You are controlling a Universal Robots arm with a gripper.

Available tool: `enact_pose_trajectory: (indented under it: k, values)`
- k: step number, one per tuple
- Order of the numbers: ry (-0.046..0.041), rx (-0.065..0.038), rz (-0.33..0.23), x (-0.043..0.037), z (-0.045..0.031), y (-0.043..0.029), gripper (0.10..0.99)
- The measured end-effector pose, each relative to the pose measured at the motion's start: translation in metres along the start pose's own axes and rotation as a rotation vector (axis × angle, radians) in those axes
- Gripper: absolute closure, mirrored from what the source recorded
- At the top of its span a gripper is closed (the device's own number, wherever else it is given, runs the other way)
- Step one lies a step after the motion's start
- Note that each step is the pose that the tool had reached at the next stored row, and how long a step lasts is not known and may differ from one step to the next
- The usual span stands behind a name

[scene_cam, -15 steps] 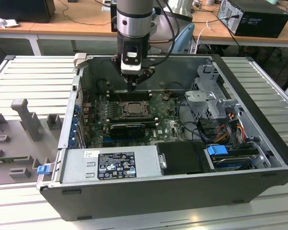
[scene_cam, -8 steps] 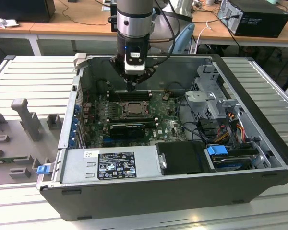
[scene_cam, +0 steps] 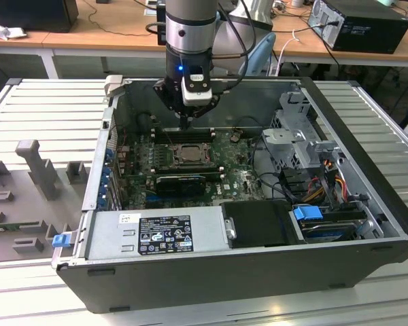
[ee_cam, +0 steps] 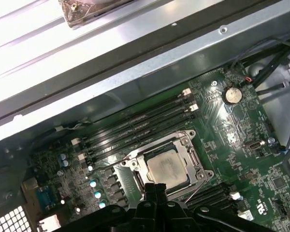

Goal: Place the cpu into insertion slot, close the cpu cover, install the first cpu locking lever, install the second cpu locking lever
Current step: 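Install the first cpu locking lever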

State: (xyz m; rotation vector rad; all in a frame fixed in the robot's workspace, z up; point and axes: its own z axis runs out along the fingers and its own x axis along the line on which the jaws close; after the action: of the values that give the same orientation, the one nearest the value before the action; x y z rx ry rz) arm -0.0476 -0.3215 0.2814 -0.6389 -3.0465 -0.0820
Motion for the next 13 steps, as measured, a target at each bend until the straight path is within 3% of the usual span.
enact_pose_trajectory:
  k: [13]
  values:
    - [0.0044,0.004,-0.095,0.0001,0.0003,0.0,0.98]
